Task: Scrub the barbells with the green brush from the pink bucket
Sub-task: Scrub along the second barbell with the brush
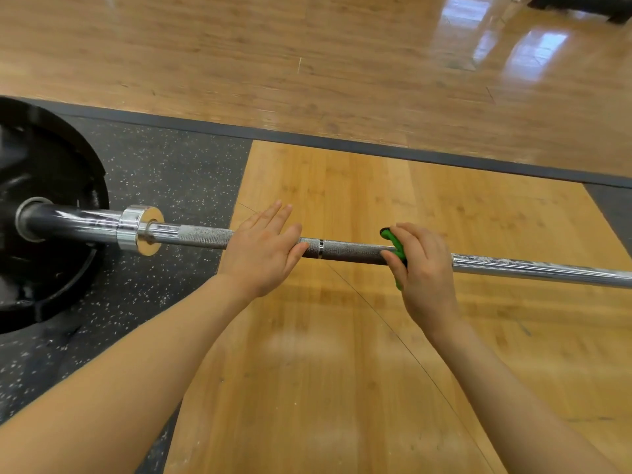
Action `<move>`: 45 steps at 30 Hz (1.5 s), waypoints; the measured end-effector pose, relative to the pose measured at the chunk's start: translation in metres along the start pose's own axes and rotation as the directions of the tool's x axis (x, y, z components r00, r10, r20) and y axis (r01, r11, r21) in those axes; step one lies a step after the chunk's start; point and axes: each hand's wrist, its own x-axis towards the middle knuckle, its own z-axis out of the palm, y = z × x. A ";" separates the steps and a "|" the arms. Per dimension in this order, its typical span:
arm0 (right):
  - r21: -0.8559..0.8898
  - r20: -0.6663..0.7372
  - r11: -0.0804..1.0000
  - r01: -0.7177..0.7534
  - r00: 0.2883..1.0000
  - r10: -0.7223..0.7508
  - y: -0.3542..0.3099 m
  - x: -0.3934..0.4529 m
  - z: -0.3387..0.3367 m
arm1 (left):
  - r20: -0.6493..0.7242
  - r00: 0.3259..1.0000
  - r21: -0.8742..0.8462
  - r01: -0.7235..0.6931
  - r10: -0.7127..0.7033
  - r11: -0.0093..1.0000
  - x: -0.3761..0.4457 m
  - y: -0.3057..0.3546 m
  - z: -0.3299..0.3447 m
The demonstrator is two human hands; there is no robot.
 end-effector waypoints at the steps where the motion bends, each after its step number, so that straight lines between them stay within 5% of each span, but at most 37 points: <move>1: -0.002 0.001 1.000 0.007 1.000 -0.007 0.001 0.001 0.000 | 0.016 1.000 -0.006 -0.001 0.001 1.000 0.004 -0.002 0.000; 12: -0.013 0.035 1.000 0.010 0.999 -0.010 0.000 0.028 0.013 | 0.137 0.991 -0.001 0.013 -0.013 1.000 0.055 -0.016 -0.005; 18: -0.003 0.035 1.000 0.030 0.999 -0.030 -0.017 0.063 0.045 | 0.087 0.979 0.044 0.182 -0.185 0.982 0.073 -0.024 0.003; 27: -0.197 0.177 0.963 0.185 0.973 -0.150 -0.004 0.074 0.091 | 0.068 0.977 0.020 0.201 -0.201 0.979 0.097 -0.032 0.009; 37: -0.160 0.089 0.987 -0.012 0.996 0.026 0.015 0.066 0.082 | 0.120 0.972 0.039 0.197 -0.201 0.980 0.103 -0.031 0.008; 45: -0.154 0.135 0.983 0.095 0.988 -0.075 0.005 0.067 0.086 | 0.152 0.969 0.019 0.192 -0.193 0.981 0.099 -0.032 0.006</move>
